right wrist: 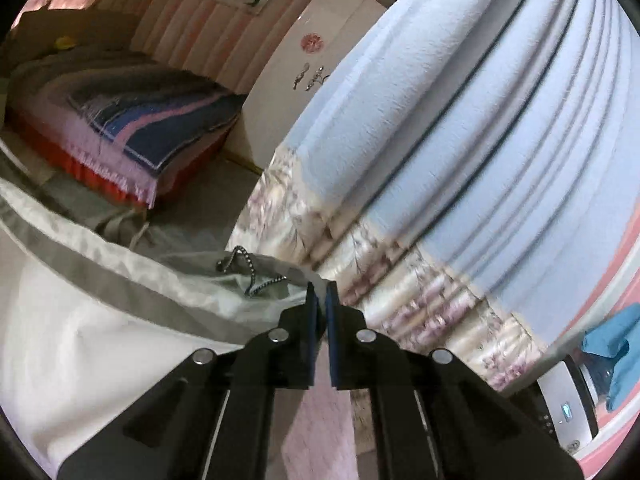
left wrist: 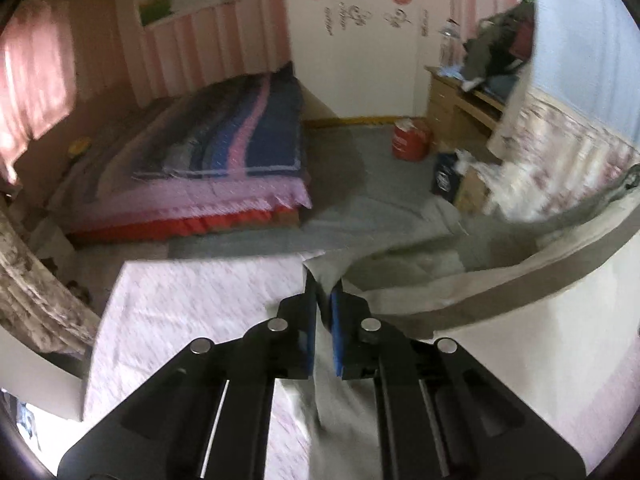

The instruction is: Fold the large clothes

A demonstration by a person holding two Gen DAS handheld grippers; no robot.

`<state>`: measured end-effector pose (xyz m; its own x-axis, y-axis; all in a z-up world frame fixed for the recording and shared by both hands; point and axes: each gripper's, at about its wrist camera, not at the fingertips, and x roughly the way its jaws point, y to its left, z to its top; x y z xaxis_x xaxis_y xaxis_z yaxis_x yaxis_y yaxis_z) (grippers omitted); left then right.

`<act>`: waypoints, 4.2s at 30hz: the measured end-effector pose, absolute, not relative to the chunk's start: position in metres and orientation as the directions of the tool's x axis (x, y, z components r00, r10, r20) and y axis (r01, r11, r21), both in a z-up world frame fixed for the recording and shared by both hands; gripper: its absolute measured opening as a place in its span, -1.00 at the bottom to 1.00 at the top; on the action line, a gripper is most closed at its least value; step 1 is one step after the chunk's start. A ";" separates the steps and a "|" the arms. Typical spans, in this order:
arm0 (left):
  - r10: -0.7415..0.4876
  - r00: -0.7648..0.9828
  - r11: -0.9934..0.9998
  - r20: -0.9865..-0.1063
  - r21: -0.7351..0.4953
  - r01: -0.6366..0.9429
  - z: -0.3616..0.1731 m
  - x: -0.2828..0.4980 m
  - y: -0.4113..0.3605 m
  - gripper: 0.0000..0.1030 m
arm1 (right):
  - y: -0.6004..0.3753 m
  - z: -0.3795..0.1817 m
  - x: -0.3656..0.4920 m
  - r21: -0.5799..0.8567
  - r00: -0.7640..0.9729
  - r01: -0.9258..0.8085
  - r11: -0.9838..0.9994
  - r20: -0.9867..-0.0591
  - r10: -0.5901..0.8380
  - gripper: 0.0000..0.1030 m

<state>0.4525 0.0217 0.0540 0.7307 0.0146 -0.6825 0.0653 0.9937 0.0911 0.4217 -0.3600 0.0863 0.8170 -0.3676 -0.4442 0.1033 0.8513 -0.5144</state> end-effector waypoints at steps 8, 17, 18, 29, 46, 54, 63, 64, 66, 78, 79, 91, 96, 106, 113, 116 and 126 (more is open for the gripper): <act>0.248 0.596 0.957 -0.764 0.290 -0.026 -0.025 0.514 0.023 0.58 | -0.404 -0.010 0.509 -0.201 0.554 0.106 0.974 -0.801 -0.226 0.01; 0.117 0.663 0.993 -0.739 0.104 -0.059 0.020 0.464 0.078 0.94 | -0.455 0.050 0.428 0.049 0.724 0.161 0.986 -0.684 -0.085 0.59; 0.097 0.661 0.995 -0.744 0.074 -0.062 0.022 0.459 0.083 0.94 | -0.459 0.051 0.423 0.036 0.722 0.163 0.986 -0.685 -0.095 0.61; -0.041 0.531 0.991 -0.846 0.034 0.130 -0.055 0.424 0.039 0.78 | -0.459 -0.043 0.426 -0.047 0.567 0.072 0.996 -0.820 -0.080 0.63; -0.159 0.594 0.986 -0.789 -0.152 0.062 -0.032 0.415 0.087 -0.79 | -0.506 -0.029 0.395 0.215 0.748 0.182 0.959 -0.664 0.006 -0.88; 0.035 0.601 0.999 -0.799 0.017 -0.035 -0.053 0.418 0.094 0.60 | -0.507 -0.059 0.399 0.030 0.668 0.282 0.959 -0.724 -0.174 0.01; -0.055 0.611 0.997 -0.790 -0.080 -0.013 -0.033 0.415 0.073 0.93 | -0.487 -0.045 0.370 0.091 0.710 0.263 0.961 -0.692 -0.128 0.49; -0.078 0.596 0.995 -0.799 -0.102 -0.006 -0.040 0.416 0.072 0.91 | -0.485 -0.048 0.370 0.070 0.693 0.266 0.961 -0.707 -0.140 0.49; -0.103 0.578 0.992 -0.809 -0.125 0.002 -0.052 0.416 0.067 0.83 | -0.484 -0.060 0.367 0.023 0.675 0.278 0.960 -0.716 -0.178 0.48; -0.139 0.734 0.979 -0.665 -0.204 0.001 -0.043 0.401 0.073 -0.90 | -0.465 -0.040 0.344 0.066 0.843 0.229 0.971 -0.513 -0.164 -0.93; -0.141 0.753 0.976 -0.643 -0.217 -0.002 -0.041 0.399 0.076 -0.89 | -0.463 -0.040 0.345 0.047 0.845 0.241 0.969 -0.501 -0.186 -0.93; -0.010 0.648 0.998 -0.761 -0.045 -0.038 -0.098 0.434 0.070 -0.55 | -0.489 -0.100 0.381 0.054 0.692 0.338 0.940 -0.691 -0.209 -0.90; 0.025 0.641 0.999 -0.767 0.000 -0.039 -0.104 0.436 0.064 -0.51 | -0.501 -0.111 0.386 0.111 0.655 0.348 0.931 -0.739 -0.157 -0.89; 0.008 0.608 0.998 -0.794 -0.030 -0.053 -0.109 0.440 0.071 -0.47 | -0.494 -0.117 0.391 0.055 0.609 0.349 0.936 -0.772 -0.181 -0.89; 0.119 0.585 0.986 -0.802 0.025 -0.166 -0.107 0.437 0.086 0.67 | -0.495 -0.112 0.388 0.032 0.592 0.322 0.946 -0.786 -0.175 -0.78; 0.035 0.576 0.980 -0.817 -0.086 -0.182 -0.088 0.427 0.107 0.69 | -0.500 -0.084 0.361 0.122 0.687 0.314 0.942 -0.714 -0.136 -0.49; -0.090 0.703 0.992 -0.706 -0.125 0.001 -0.023 0.343 0.015 0.94 | -0.393 -0.033 0.319 0.058 0.786 -0.086 0.995 -0.610 0.103 0.04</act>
<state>0.3431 0.0155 -0.0226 0.7027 -0.0898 -0.7058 0.0015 0.9922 -0.1248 0.3188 -0.3931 -0.0334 0.7858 0.1034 -0.6097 -0.0860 0.9946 0.0579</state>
